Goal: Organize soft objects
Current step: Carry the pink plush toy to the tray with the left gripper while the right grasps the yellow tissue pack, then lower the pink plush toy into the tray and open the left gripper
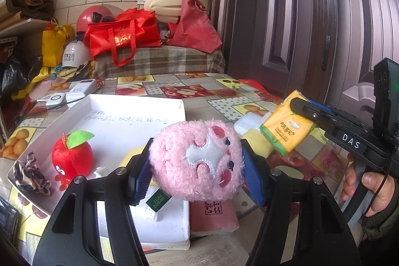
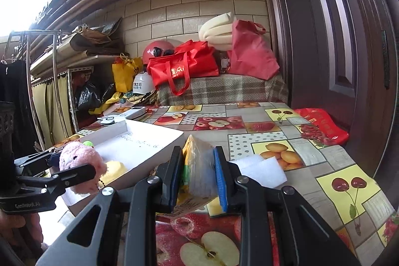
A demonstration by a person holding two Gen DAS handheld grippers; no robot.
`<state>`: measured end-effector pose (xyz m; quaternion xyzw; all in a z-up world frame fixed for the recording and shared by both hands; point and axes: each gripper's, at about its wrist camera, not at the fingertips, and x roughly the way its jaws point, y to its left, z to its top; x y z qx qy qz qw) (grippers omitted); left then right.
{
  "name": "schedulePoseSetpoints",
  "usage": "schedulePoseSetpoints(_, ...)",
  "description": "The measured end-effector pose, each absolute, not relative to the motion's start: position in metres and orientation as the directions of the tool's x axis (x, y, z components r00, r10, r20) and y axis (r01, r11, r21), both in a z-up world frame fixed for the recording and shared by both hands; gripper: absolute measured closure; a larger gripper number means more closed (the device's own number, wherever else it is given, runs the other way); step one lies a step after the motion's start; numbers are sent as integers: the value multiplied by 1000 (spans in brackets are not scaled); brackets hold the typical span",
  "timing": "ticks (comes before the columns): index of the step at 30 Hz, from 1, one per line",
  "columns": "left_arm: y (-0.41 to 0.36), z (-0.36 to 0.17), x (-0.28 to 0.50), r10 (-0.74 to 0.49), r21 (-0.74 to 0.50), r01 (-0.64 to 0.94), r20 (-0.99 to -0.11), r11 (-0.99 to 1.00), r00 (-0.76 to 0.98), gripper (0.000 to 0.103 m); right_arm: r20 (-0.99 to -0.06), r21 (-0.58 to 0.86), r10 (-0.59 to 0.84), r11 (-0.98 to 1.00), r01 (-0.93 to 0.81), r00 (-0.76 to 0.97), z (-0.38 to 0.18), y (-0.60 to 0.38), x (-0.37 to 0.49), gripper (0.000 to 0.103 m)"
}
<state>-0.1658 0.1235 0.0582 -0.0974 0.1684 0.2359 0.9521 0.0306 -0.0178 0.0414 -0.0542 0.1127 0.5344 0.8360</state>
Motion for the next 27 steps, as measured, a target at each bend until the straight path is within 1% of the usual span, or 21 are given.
schedulePoseSetpoints(8, 124, 59, -168, 465, -70, -518, -353, 852, 812, 39, -243, 28, 876, 437, -899, 418, 40, -20, 31, 79)
schedulePoseSetpoints(16, 140, 57, -182, 534, -59, -583, -335, 811, 776, 39, -268, 26, 874, 428, -903, 407, 38, -7, 26, 78)
schedulePoseSetpoints(27, 161, 56, -195, 575, -51, -618, -313, 784, 756, 39, -297, 0, 871, 409, -912, 391, 31, 21, 13, 78)
